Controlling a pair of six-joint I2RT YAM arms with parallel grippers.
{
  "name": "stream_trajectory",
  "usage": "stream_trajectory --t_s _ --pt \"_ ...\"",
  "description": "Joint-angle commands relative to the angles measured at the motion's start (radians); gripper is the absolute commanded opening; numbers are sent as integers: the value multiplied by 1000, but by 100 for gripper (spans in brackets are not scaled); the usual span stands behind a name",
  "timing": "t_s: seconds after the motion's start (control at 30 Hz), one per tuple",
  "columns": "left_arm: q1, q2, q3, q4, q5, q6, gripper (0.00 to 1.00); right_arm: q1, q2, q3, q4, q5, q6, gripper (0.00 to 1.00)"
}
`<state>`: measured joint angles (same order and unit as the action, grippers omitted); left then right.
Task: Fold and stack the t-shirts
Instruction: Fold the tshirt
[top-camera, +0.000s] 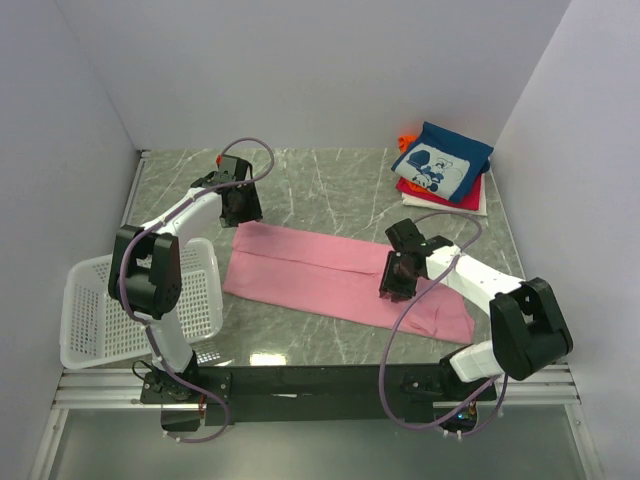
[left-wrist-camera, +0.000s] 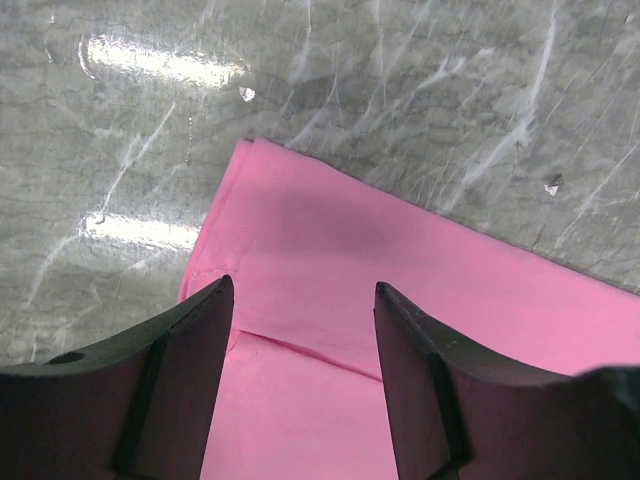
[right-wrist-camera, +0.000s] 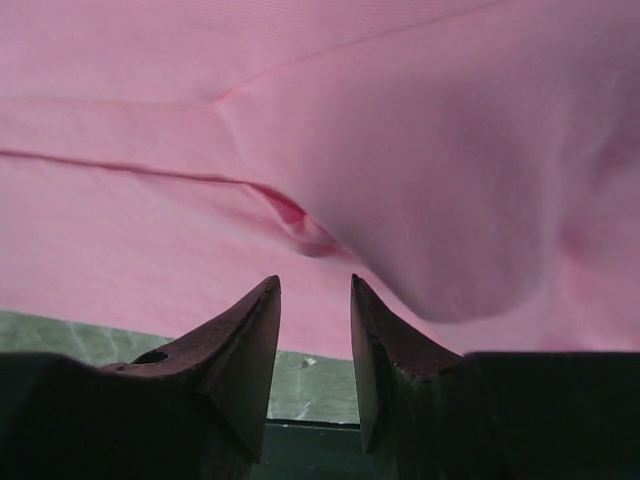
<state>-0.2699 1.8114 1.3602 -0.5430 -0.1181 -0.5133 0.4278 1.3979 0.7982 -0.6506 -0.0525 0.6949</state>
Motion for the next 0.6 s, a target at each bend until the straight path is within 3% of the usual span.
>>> stream_trajectory --t_s 0.0,0.57 --pt "-5 -15 -1 12 8 1 64 3 21 3 -49 71 37 41" --pt "-3 0 -10 20 8 2 64 -7 39 2 -168 235 81 42"
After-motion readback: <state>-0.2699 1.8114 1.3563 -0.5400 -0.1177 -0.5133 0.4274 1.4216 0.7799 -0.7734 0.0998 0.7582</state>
